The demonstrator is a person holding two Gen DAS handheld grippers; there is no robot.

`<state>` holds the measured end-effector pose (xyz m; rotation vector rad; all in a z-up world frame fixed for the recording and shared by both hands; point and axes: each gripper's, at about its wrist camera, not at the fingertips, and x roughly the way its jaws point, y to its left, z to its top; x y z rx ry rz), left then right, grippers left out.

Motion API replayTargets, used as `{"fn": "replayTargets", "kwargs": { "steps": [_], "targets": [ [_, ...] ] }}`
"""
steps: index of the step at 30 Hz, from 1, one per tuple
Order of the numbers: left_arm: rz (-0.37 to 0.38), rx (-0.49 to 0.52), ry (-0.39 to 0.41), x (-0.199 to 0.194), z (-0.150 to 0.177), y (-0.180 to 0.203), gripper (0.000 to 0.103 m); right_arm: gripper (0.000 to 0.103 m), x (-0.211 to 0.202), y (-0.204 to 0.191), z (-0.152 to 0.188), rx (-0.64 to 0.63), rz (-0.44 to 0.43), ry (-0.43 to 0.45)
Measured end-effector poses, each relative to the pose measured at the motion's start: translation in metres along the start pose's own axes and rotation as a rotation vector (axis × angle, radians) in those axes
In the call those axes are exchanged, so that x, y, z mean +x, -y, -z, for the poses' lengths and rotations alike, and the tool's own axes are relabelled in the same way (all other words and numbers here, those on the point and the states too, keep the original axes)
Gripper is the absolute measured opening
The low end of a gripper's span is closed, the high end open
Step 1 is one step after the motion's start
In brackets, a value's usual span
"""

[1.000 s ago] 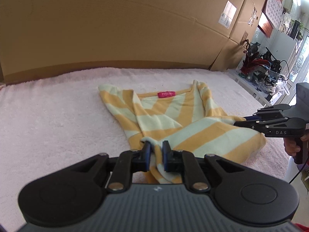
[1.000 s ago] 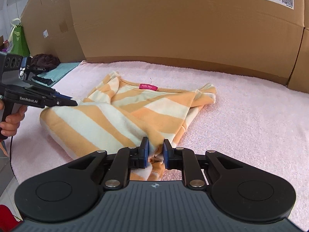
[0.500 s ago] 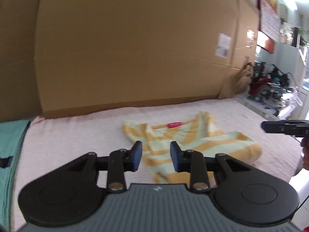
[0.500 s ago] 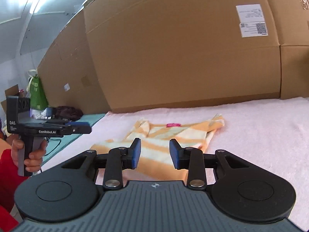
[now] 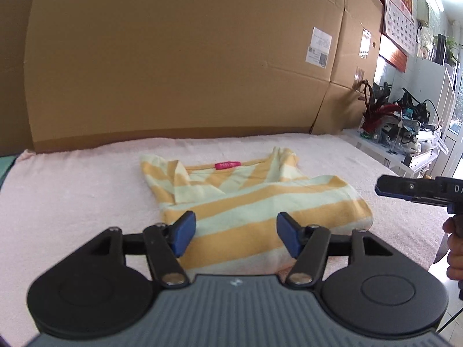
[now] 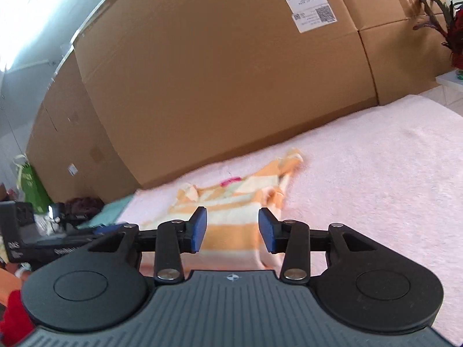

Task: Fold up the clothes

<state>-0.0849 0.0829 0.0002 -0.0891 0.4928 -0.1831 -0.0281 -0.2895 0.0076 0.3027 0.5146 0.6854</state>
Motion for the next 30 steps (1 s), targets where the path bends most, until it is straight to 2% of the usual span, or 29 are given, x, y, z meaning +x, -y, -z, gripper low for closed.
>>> {"fn": "replayTargets", "kwargs": {
  "steps": [1, 4, 8, 9, 10, 12, 13, 16, 18, 20, 22, 23, 24, 25, 26, 28, 30],
  "targets": [
    [-0.028, -0.001, -0.006, -0.003, 0.003, -0.003, 0.080, 0.044, -0.002, 0.000, 0.004, -0.027, 0.035, -0.018],
    [-0.112, -0.001, -0.032, -0.008, 0.014, -0.011, 0.081, 0.044, 0.011, -0.003, 0.015, -0.073, 0.077, -0.054],
    [-0.088, -0.111, -0.095, 0.002, 0.018, -0.025, 0.080, 0.049, 0.027, -0.017, 0.024, -0.122, 0.091, -0.042],
    [-0.074, -0.136, -0.096, 0.002, 0.018, -0.027, 0.080, 0.036, 0.029, -0.021, 0.024, -0.141, 0.102, -0.035],
    [-0.060, -0.160, -0.097, 0.003, 0.018, -0.028, 0.078, 0.028, 0.027, -0.025, 0.023, -0.161, 0.099, -0.018],
    [-0.012, -0.176, -0.086, 0.001, 0.017, -0.025, 0.070, 0.022, 0.024, -0.032, 0.021, -0.185, 0.078, 0.010],
    [0.000, -0.165, -0.081, 0.002, 0.017, -0.022, 0.064, 0.022, 0.025, -0.028, 0.019, -0.144, 0.048, -0.001],
    [0.031, -0.126, -0.066, 0.005, 0.017, -0.012, 0.064, 0.022, 0.037, 0.015, 0.020, 0.167, -0.033, -0.072],
    [0.031, -0.155, -0.091, 0.016, 0.019, -0.016, 0.066, 0.017, 0.043, 0.042, 0.021, 0.364, -0.087, -0.115],
    [0.070, -0.228, -0.099, 0.019, 0.020, -0.028, 0.066, 0.017, 0.040, 0.056, 0.024, 0.473, -0.130, -0.128],
    [0.104, -0.267, -0.103, 0.019, 0.020, -0.036, 0.065, 0.019, 0.040, 0.064, 0.025, 0.520, -0.159, -0.148],
    [0.117, -0.276, -0.103, 0.019, 0.020, -0.038, 0.065, 0.025, 0.037, 0.063, 0.023, 0.495, -0.139, -0.138],
    [0.130, -0.284, -0.103, 0.019, 0.020, -0.040, 0.064, 0.038, 0.031, 0.055, 0.018, 0.421, -0.086, -0.095],
    [0.138, -0.285, -0.100, 0.019, 0.021, -0.041, 0.063, 0.044, 0.025, 0.046, 0.014, 0.347, -0.034, -0.052],
    [0.145, -0.286, -0.096, 0.018, 0.022, -0.042, 0.063, 0.047, 0.020, 0.038, 0.009, 0.275, 0.010, -0.013],
    [0.147, -0.283, -0.092, 0.018, 0.022, -0.040, 0.062, 0.048, 0.021, 0.019, 0.000, 0.150, 0.027, 0.019],
    [0.142, -0.278, -0.088, 0.018, 0.021, -0.038, 0.061, 0.048, 0.036, 0.007, -0.003, 0.102, 0.044, -0.017]
  ]
}}
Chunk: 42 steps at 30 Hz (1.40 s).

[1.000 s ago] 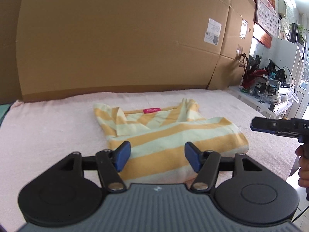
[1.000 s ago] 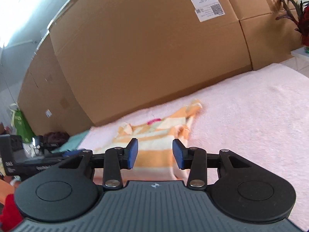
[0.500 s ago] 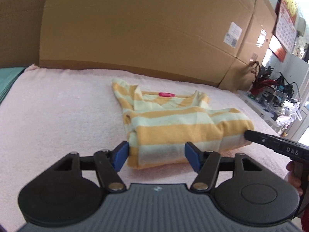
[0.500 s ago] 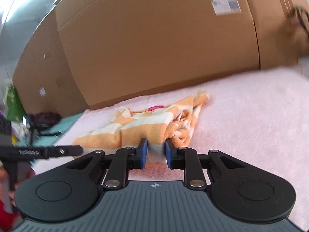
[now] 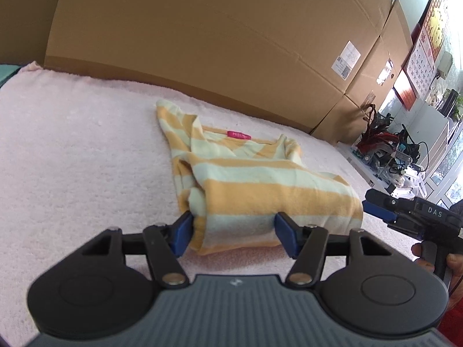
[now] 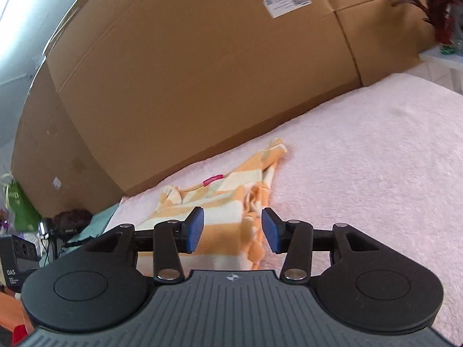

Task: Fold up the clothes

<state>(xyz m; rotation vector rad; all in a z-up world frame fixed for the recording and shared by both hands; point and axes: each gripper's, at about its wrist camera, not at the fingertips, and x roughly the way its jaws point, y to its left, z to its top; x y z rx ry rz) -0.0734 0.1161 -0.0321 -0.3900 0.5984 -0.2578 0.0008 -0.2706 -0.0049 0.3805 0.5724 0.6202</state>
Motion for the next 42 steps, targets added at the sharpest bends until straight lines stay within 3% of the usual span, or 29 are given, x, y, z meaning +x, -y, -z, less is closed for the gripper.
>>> {"fn": "replayTargets", "kwargs": {
  "steps": [2, 4, 5, 7, 8, 9, 12, 14, 16, 17, 18, 19, 21, 22, 23, 25, 26, 29, 31, 34, 36, 38, 41, 42],
  "targets": [
    [-0.004, 0.007, 0.002, 0.001, 0.000, 0.003, 0.062, 0.046, 0.013, -0.011, 0.002, -0.035, 0.037, -0.035],
    [0.007, 0.002, 0.000, 0.001, -0.001, 0.002, 0.059, 0.029, 0.017, -0.014, 0.002, -0.014, 0.026, -0.035],
    [0.023, -0.007, -0.002, -0.001, -0.003, 0.000, 0.055, 0.024, 0.015, -0.007, 0.001, 0.051, -0.031, -0.029],
    [0.095, -0.032, 0.014, -0.008, -0.008, -0.004, 0.043, 0.022, 0.012, 0.007, -0.003, 0.181, -0.143, -0.016],
    [0.098, -0.047, 0.006, -0.007, -0.009, -0.008, 0.042, 0.022, 0.012, 0.014, -0.004, 0.244, -0.177, -0.016],
    [0.094, -0.061, -0.005, -0.005, -0.010, -0.012, 0.042, 0.022, 0.018, 0.021, -0.002, 0.286, -0.126, -0.041],
    [0.089, -0.073, -0.034, 0.000, -0.010, -0.018, 0.041, 0.025, 0.026, 0.030, 0.008, 0.256, -0.014, -0.086],
    [0.088, -0.067, -0.053, 0.004, -0.008, -0.019, 0.037, 0.026, 0.022, 0.024, 0.007, 0.192, 0.007, -0.076],
    [0.092, -0.049, -0.047, 0.002, -0.007, -0.018, 0.038, 0.046, 0.010, 0.012, 0.003, 0.103, 0.057, -0.016],
    [0.102, -0.055, -0.040, -0.001, -0.007, -0.020, 0.039, 0.047, 0.004, 0.006, 0.000, 0.058, 0.083, 0.014],
    [0.113, -0.058, -0.024, -0.007, -0.008, -0.022, 0.048, 0.047, -0.002, 0.001, -0.002, 0.018, 0.103, 0.040],
    [0.125, -0.061, -0.007, -0.012, -0.008, -0.024, 0.063, 0.048, -0.004, 0.000, -0.006, 0.003, 0.098, 0.049],
    [0.128, -0.061, 0.033, -0.023, -0.009, -0.026, 0.074, 0.048, 0.005, 0.002, -0.010, 0.021, 0.072, 0.020],
    [0.139, -0.067, 0.040, -0.025, -0.010, -0.026, 0.075, 0.048, 0.013, 0.004, -0.010, 0.038, 0.062, 0.001],
    [0.152, -0.073, 0.045, -0.025, -0.010, -0.026, 0.075, 0.048, 0.021, 0.007, -0.009, 0.061, 0.064, -0.016],
    [0.174, -0.094, 0.024, -0.018, -0.010, -0.023, 0.075, 0.037, 0.038, 0.013, -0.005, 0.112, 0.068, -0.048],
    [0.160, -0.090, 0.018, -0.014, -0.009, -0.019, 0.076, 0.028, 0.041, 0.016, -0.003, 0.139, 0.062, -0.048],
    [0.108, -0.083, 0.022, -0.001, -0.002, -0.010, 0.071, 0.023, 0.032, 0.016, 0.003, 0.173, 0.047, -0.021],
    [0.111, -0.075, 0.031, 0.002, -0.002, -0.004, 0.057, 0.023, 0.029, 0.018, 0.005, 0.178, 0.052, -0.023],
    [0.078, 0.030, 0.062, -0.005, -0.005, 0.010, 0.045, 0.022, 0.026, 0.009, 0.005, 0.125, 0.081, -0.017],
    [0.105, 0.042, 0.028, -0.003, -0.008, 0.008, 0.045, 0.021, 0.026, 0.001, 0.005, 0.078, 0.102, -0.013],
    [0.122, -0.037, -0.069, 0.015, -0.006, -0.009, 0.043, 0.021, 0.033, -0.001, 0.005, 0.051, 0.116, -0.018],
    [0.143, -0.050, -0.035, 0.003, -0.007, -0.018, 0.048, 0.022, 0.036, 0.004, 0.003, 0.074, 0.116, -0.025],
    [0.124, -0.041, -0.002, -0.005, -0.007, -0.018, 0.062, 0.024, 0.036, 0.004, 0.004, 0.061, 0.122, -0.026]
  ]
}}
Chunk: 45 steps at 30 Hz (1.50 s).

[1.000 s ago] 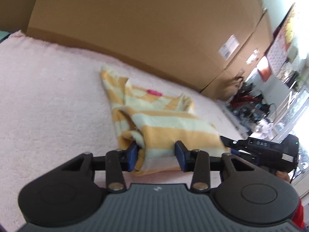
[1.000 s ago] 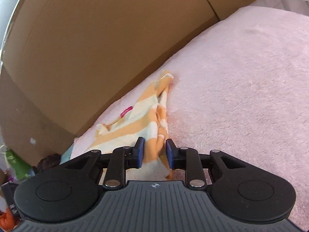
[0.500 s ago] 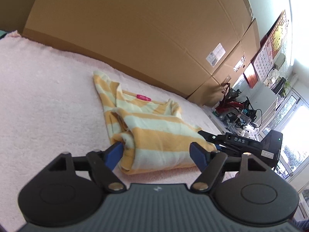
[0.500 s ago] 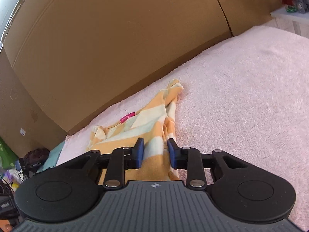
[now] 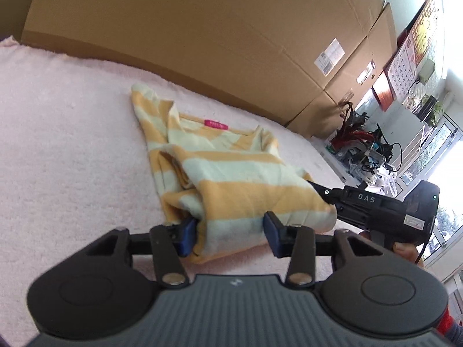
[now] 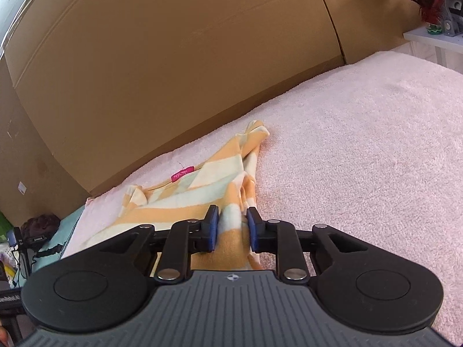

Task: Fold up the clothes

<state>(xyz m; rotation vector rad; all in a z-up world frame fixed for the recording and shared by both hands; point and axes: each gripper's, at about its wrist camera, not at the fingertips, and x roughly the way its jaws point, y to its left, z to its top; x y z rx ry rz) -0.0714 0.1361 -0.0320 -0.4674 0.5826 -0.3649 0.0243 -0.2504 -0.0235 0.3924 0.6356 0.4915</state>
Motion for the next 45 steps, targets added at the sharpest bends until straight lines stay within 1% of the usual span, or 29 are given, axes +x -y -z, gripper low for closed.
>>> {"fn": "replayTargets", "kwargs": {
  "steps": [1, 2, 3, 6, 8, 10, 12, 14, 15, 16, 18, 19, 21, 24, 25, 26, 28, 30, 31, 32, 34, 35, 36, 39, 40, 41, 42, 44, 45],
  "targets": [
    [-0.018, 0.005, 0.031, -0.008, -0.001, 0.000, 0.070, 0.026, -0.001, 0.000, 0.001, -0.004, 0.007, 0.001],
    [-0.021, 0.003, 0.048, -0.012, -0.003, -0.001, 0.070, 0.031, -0.001, 0.001, 0.002, -0.007, 0.012, 0.002],
    [-0.020, -0.001, 0.063, -0.016, -0.005, -0.002, 0.070, 0.032, 0.001, 0.001, 0.003, -0.003, 0.013, 0.002],
    [-0.011, -0.026, 0.008, 0.004, -0.016, -0.003, 0.071, 0.032, 0.003, 0.001, 0.003, 0.004, 0.016, -0.002],
    [-0.002, -0.050, -0.037, 0.024, -0.016, -0.003, 0.057, 0.032, 0.002, 0.001, 0.002, 0.003, 0.021, -0.005],
    [0.061, -0.101, 0.003, 0.027, -0.015, -0.008, 0.030, 0.029, 0.001, 0.001, 0.002, 0.006, 0.022, -0.003],
    [0.167, -0.176, 0.039, 0.023, -0.015, -0.021, 0.027, 0.022, -0.001, 0.003, 0.002, 0.044, 0.012, 0.000],
    [0.251, -0.259, 0.046, 0.023, -0.013, -0.036, 0.027, 0.021, -0.002, 0.005, 0.002, 0.079, 0.003, 0.002],
    [0.216, -0.289, 0.005, 0.030, -0.011, -0.042, 0.028, 0.021, 0.000, 0.004, 0.002, 0.058, 0.004, -0.004],
    [0.168, -0.316, -0.040, 0.038, -0.009, -0.047, 0.037, 0.021, 0.001, 0.002, 0.001, 0.040, 0.011, -0.012],
    [0.195, -0.356, -0.045, 0.036, -0.009, -0.054, 0.034, 0.023, 0.003, -0.002, -0.002, 0.008, 0.024, -0.027],
    [0.191, -0.351, -0.047, 0.034, -0.010, -0.055, 0.040, 0.024, 0.002, -0.001, -0.004, 0.007, 0.023, -0.035],
    [0.171, -0.332, -0.051, 0.028, -0.010, -0.054, 0.042, 0.027, -0.004, -0.001, -0.008, -0.002, 0.029, -0.023],
    [0.055, -0.213, -0.010, 0.003, -0.011, -0.041, 0.046, 0.027, -0.025, -0.010, -0.012, -0.071, 0.036, 0.060],
    [0.016, -0.179, 0.018, -0.008, -0.013, -0.036, 0.041, 0.027, -0.032, -0.016, -0.013, -0.109, 0.032, 0.089],
    [0.005, -0.142, 0.056, -0.018, -0.016, -0.029, 0.033, 0.026, -0.039, -0.021, -0.013, -0.146, 0.022, 0.115],
    [-0.004, -0.066, 0.138, -0.038, -0.023, -0.014, 0.033, 0.026, -0.040, -0.033, -0.012, -0.213, -0.008, 0.129],
    [0.065, -0.033, 0.184, -0.038, -0.030, 0.000, 0.033, 0.024, -0.030, -0.040, -0.010, -0.232, -0.034, 0.115],
    [0.107, -0.042, 0.173, -0.028, -0.033, 0.006, 0.034, 0.023, -0.019, -0.036, -0.011, -0.192, -0.070, 0.090],
    [0.112, -0.053, 0.144, -0.013, -0.035, 0.011, 0.034, 0.023, -0.009, -0.029, -0.012, -0.126, -0.093, 0.066],
    [-0.009, -0.053, 0.104, 0.019, -0.031, 0.013, 0.035, 0.021, 0.012, -0.003, -0.012, 0.080, -0.092, 0.019],
    [-0.075, -0.056, 0.093, 0.030, -0.026, 0.008, 0.033, 0.007, 0.023, 0.010, -0.011, 0.182, -0.095, 0.000],
    [-0.141, -0.060, 0.083, 0.039, -0.021, 0.001, 0.031, 0.000, 0.030, 0.026, -0.006, 0.275, -0.115, -0.004],
    [-0.153, -0.083, 0.075, 0.032, -0.022, -0.008, 0.031, 0.000, 0.032, 0.049, -0.008, 0.451, -0.184, -0.036],
    [-0.187, -0.064, 0.067, 0.030, -0.024, -0.005, 0.031, 0.000, 0.028, 0.048, -0.012, 0.454, -0.189, -0.019],
    [-0.206, -0.060, 0.081, 0.026, -0.027, -0.001, 0.031, 0.006, 0.026, 0.047, -0.016, 0.455, -0.193, -0.007],
    [-0.222, -0.059, 0.099, 0.022, -0.031, 0.003, 0.023, 0.006, 0.031, 0.044, -0.019, 0.451, -0.196, -0.016],
    [-0.216, -0.001, 0.142, 0.018, -0.040, 0.017, 0.030, 0.007, 0.042, 0.038, -0.026, 0.444, -0.201, -0.032],
    [-0.230, 0.004, 0.132, 0.027, -0.043, 0.021, 0.039, 0.012, 0.047, 0.035, -0.029, 0.441, -0.203, -0.040]
  ]
}}
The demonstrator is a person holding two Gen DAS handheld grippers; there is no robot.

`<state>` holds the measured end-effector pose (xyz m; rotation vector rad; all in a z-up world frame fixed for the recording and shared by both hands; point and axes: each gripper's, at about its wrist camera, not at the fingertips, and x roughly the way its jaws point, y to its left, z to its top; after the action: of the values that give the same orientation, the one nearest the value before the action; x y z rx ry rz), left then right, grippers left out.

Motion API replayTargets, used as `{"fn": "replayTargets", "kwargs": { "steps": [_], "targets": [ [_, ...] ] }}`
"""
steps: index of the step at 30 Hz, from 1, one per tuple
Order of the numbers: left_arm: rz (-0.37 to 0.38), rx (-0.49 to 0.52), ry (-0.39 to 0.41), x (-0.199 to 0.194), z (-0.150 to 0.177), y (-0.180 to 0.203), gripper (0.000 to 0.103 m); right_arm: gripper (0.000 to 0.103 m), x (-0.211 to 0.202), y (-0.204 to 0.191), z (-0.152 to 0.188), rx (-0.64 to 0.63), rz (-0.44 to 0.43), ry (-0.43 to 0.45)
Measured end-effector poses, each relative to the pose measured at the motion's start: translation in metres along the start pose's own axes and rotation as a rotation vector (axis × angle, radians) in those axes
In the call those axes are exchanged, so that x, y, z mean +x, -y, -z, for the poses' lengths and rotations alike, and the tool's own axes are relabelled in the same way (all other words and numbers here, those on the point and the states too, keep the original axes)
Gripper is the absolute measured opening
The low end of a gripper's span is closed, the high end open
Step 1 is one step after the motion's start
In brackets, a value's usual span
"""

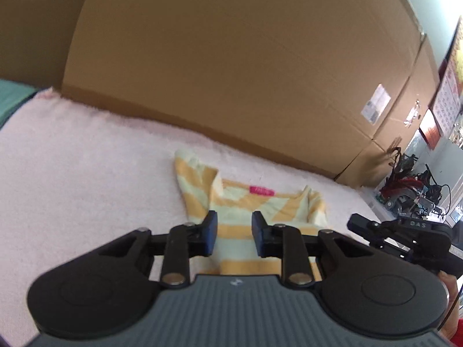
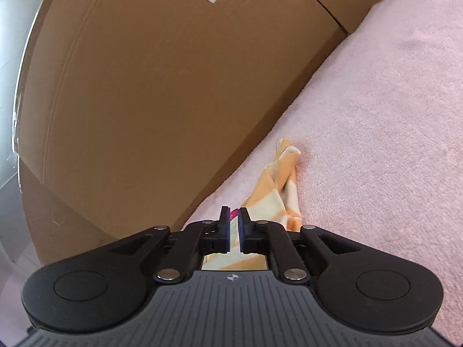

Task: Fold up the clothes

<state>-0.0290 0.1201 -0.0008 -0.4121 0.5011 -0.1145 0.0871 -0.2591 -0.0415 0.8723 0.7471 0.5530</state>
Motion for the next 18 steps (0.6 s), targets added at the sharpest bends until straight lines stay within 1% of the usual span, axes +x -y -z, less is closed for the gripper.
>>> {"fn": "replayTargets", "kwargs": {
  "steps": [1, 2, 3, 4, 6, 8, 9, 11, 12, 13, 14, 15, 16, 17, 18],
  "targets": [
    [-0.018, 0.002, -0.016, 0.009, -0.002, 0.006, 0.042, 0.012, 0.006, -0.003, -0.002, -0.003, -0.001, -0.009],
    [-0.028, 0.013, -0.046, 0.020, 0.000, 0.009, 0.042, 0.010, 0.012, -0.004, -0.004, -0.001, 0.002, -0.018],
    [-0.036, 0.025, -0.079, 0.031, 0.003, 0.011, 0.042, 0.000, 0.019, 0.004, -0.004, 0.021, 0.018, -0.031],
    [-0.080, 0.066, -0.094, 0.038, 0.009, 0.014, 0.046, 0.000, 0.025, 0.010, -0.004, 0.038, 0.030, -0.041],
    [-0.124, 0.134, -0.067, 0.036, 0.020, 0.018, 0.047, 0.000, 0.022, 0.012, -0.007, 0.029, 0.022, -0.038],
    [-0.153, 0.180, -0.060, 0.033, 0.024, 0.022, 0.049, 0.000, 0.017, 0.013, -0.011, 0.019, 0.014, -0.029],
    [-0.163, 0.183, -0.047, 0.029, 0.023, 0.023, 0.051, 0.009, 0.007, 0.012, -0.012, 0.007, 0.004, 0.002],
    [-0.183, 0.182, -0.016, 0.020, 0.019, 0.024, 0.052, 0.009, -0.013, 0.008, -0.011, -0.014, -0.074, 0.035],
    [-0.189, 0.197, 0.017, 0.014, 0.018, 0.029, 0.052, 0.010, -0.021, 0.005, -0.008, -0.022, -0.124, 0.033],
    [-0.194, 0.215, 0.055, 0.008, 0.018, 0.034, 0.052, 0.012, -0.026, 0.002, -0.004, -0.030, -0.158, 0.024],
    [-0.167, 0.224, 0.067, 0.008, 0.018, 0.041, 0.053, 0.015, -0.027, -0.003, 0.002, -0.045, -0.195, -0.002],
    [-0.133, 0.232, 0.074, 0.009, 0.018, 0.048, 0.059, 0.017, -0.020, -0.009, 0.008, -0.063, -0.217, -0.043],
    [-0.100, 0.239, 0.081, 0.009, 0.018, 0.055, 0.065, 0.017, -0.013, -0.016, 0.015, -0.090, -0.207, -0.065],
    [-0.097, 0.242, 0.068, 0.017, 0.020, 0.060, 0.067, 0.017, -0.006, -0.023, 0.021, -0.117, -0.197, -0.088],
    [-0.100, 0.244, 0.051, 0.025, 0.023, 0.064, 0.067, 0.014, 0.000, -0.029, 0.026, -0.148, -0.175, -0.103]
  ]
}}
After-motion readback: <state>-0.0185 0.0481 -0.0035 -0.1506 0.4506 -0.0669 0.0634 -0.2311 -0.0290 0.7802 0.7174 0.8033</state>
